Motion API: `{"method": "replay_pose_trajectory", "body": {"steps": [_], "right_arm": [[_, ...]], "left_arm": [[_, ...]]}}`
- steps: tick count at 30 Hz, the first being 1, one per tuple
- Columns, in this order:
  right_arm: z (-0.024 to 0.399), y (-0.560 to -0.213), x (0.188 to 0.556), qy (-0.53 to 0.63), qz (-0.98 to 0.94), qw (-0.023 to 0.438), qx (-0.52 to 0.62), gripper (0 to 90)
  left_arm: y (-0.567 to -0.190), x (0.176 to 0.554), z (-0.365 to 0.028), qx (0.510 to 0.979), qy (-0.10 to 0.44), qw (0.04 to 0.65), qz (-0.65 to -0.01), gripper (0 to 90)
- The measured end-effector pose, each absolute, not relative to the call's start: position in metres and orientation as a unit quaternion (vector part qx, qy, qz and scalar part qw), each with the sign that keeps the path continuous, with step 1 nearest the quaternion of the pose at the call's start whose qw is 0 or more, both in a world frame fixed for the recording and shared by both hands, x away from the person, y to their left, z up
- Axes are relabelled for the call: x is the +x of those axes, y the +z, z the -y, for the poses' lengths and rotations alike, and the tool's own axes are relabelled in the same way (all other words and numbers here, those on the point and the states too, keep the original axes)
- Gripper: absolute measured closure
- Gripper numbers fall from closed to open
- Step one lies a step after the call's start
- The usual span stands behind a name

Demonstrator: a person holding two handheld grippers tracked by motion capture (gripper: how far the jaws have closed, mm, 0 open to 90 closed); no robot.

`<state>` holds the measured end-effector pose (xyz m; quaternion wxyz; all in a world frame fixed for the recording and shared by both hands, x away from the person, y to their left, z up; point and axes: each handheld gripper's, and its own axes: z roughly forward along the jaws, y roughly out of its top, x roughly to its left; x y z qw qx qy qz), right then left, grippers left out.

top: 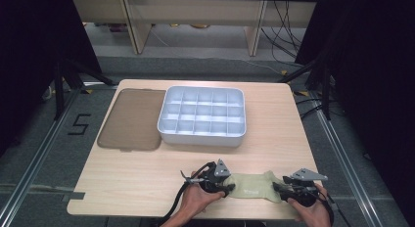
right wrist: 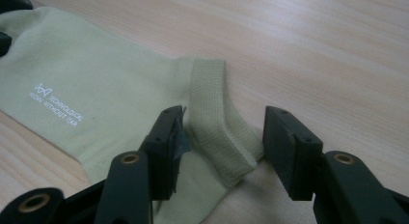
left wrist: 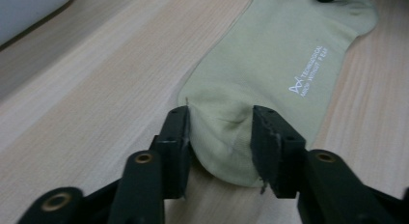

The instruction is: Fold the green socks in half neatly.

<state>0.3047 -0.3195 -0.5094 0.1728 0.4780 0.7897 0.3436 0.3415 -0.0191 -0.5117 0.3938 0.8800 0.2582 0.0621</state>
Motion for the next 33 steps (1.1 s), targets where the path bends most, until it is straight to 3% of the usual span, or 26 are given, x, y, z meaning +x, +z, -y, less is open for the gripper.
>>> {"method": "replay_pose_trajectory", "body": {"steps": [4, 8, 21, 33], "right_arm": [[0.32, -0.509, 0.302, 0.364, -0.772, 0.141, 0.501, 68.3], [0.323, -0.511, 0.305, 0.365, -0.776, 0.152, 0.492, 77.4], [0.309, -0.492, 0.299, 0.381, -0.789, 0.158, 0.454, 79.9], [0.245, -0.477, 0.321, 0.407, -0.811, 0.141, 0.395, 79.9]], "left_arm": [[-0.514, 0.342, 0.019, 0.867, 0.039, 0.417, -0.271, 78.4], [-0.515, 0.345, 0.018, 0.861, 0.027, 0.425, -0.277, 84.2], [-0.499, 0.344, 0.002, 0.856, 0.024, 0.434, -0.279, 85.8], [-0.477, 0.334, -0.079, 0.839, 0.047, 0.438, -0.318, 85.7]]}}
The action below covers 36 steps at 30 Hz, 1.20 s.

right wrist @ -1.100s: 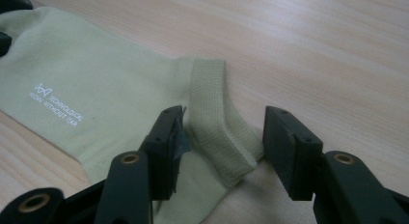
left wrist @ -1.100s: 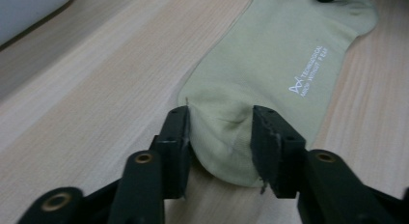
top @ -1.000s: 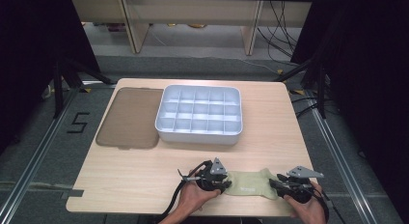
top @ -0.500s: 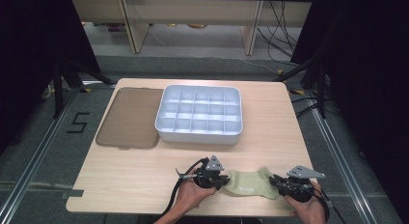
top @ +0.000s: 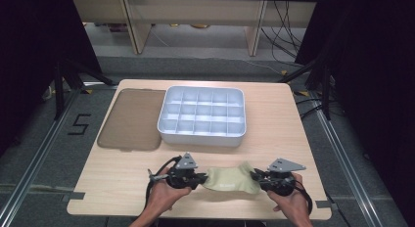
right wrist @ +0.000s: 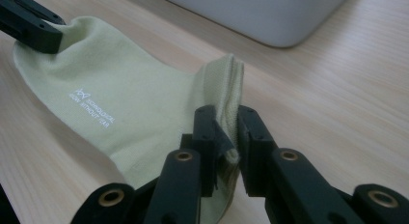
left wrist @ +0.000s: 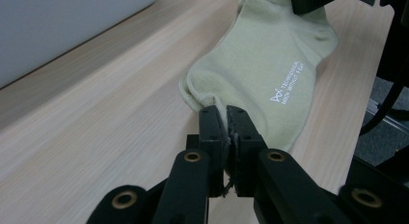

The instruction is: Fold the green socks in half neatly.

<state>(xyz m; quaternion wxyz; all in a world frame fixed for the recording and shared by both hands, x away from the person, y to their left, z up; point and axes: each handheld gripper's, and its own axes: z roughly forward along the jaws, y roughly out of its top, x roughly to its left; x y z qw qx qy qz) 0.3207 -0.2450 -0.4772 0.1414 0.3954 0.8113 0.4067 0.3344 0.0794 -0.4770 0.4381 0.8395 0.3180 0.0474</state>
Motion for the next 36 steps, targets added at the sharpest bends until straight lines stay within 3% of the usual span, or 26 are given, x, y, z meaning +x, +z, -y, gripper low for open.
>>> {"method": "replay_pose_trajectory", "body": {"steps": [16, 28, 36], "right_arm": [[0.169, -0.498, 0.338, 0.389, -0.843, 0.103, 0.356, 79.8], [0.157, -0.513, 0.336, 0.382, -0.848, 0.091, 0.356, 77.1], [0.16, -0.503, 0.336, 0.377, -0.849, 0.107, 0.353, 67.2]], "left_arm": [[-0.482, 0.324, -0.147, 0.824, 0.041, 0.436, -0.359, 85.5], [-0.486, 0.323, -0.154, 0.826, 0.045, 0.421, -0.371, 85.4], [-0.485, 0.323, -0.153, 0.837, 0.042, 0.406, -0.364, 85.2]]}}
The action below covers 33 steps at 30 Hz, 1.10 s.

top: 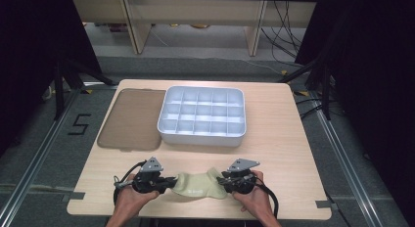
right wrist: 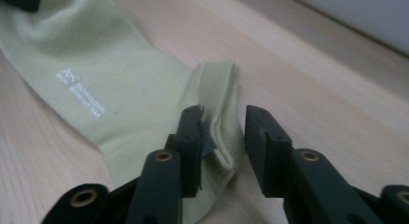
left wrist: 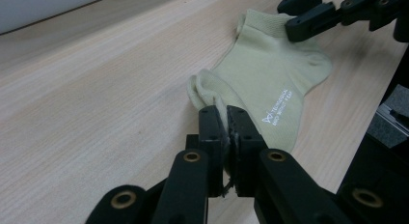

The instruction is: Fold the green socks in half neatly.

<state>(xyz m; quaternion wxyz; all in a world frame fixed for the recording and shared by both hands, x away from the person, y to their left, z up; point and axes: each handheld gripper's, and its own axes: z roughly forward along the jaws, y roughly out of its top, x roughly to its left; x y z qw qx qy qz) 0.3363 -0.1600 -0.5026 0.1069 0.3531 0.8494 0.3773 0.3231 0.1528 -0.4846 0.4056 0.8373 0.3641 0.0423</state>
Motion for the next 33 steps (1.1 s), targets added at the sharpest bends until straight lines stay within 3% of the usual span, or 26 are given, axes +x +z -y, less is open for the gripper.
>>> {"method": "replay_pose_trajectory", "body": {"steps": [4, 11, 21, 33], "right_arm": [[0.156, -0.486, 0.333, 0.404, -0.845, 0.119, 0.329, 71.7], [0.125, -0.494, 0.324, 0.415, -0.869, 0.075, 0.259, 86.9], [0.095, -0.512, 0.322, 0.393, -0.891, 0.041, 0.224, 90.0], [0.099, -0.509, 0.333, 0.414, -0.876, 0.035, 0.247, 90.0]], "left_arm": [[-0.48, 0.324, -0.154, 0.84, 0.053, 0.403, -0.359, 85.2], [-0.476, 0.324, -0.154, 0.845, 0.068, 0.394, -0.354, 85.2], [-0.475, 0.326, -0.151, 0.842, 0.078, 0.396, -0.358, 85.2], [-0.468, 0.326, -0.138, 0.846, 0.082, 0.398, -0.345, 85.2]]}}
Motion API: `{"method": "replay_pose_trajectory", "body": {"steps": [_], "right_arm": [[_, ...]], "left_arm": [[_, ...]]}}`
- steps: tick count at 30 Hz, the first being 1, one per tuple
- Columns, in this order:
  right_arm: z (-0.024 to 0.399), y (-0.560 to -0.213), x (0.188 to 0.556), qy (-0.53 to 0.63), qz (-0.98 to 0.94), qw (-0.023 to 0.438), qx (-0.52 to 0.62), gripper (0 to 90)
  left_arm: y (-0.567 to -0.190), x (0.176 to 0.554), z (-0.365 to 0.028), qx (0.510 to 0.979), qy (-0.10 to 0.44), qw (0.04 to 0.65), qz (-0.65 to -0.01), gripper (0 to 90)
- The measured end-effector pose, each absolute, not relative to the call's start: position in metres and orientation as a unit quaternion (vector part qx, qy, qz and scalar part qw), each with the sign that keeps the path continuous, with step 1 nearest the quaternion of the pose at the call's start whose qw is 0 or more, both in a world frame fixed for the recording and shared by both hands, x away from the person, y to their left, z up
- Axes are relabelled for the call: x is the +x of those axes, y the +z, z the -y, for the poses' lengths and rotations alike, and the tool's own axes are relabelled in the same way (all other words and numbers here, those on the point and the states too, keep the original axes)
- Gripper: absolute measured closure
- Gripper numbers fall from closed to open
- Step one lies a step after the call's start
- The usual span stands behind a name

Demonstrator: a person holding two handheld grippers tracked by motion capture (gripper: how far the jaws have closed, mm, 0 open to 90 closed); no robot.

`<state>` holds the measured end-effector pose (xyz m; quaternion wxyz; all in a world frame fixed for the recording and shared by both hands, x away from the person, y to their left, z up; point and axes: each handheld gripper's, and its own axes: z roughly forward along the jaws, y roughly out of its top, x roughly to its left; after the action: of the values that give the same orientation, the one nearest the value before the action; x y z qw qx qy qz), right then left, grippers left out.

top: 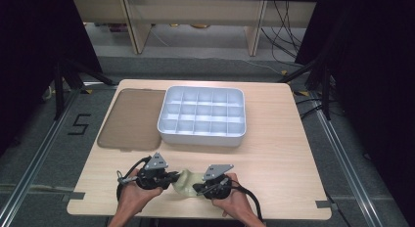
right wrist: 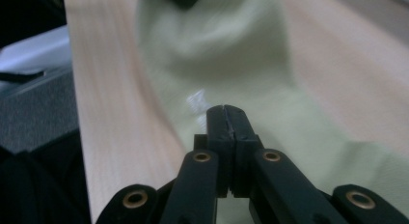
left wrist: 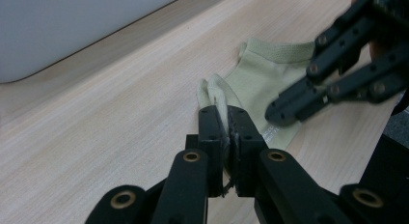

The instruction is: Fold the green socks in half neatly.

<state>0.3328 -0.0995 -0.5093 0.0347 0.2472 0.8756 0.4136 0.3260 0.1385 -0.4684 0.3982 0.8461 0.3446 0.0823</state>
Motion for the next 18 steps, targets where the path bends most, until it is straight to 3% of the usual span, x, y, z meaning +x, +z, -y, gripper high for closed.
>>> {"method": "replay_pose_trajectory", "body": {"steps": [4, 9, 18], "right_arm": [[0.103, -0.499, 0.355, 0.41, -0.871, 0.061, 0.262, 90.0], [0.094, -0.511, 0.369, 0.39, -0.882, 0.065, 0.255, 89.9], [0.087, -0.508, 0.37, 0.386, -0.882, 0.064, 0.261, 88.9]], "left_arm": [[-0.468, 0.328, -0.139, 0.851, 0.091, 0.391, -0.338, 85.1], [-0.463, 0.327, -0.139, 0.854, 0.093, 0.391, -0.329, 85.1], [-0.463, 0.331, -0.147, 0.848, 0.097, 0.391, -0.344, 85.2]]}}
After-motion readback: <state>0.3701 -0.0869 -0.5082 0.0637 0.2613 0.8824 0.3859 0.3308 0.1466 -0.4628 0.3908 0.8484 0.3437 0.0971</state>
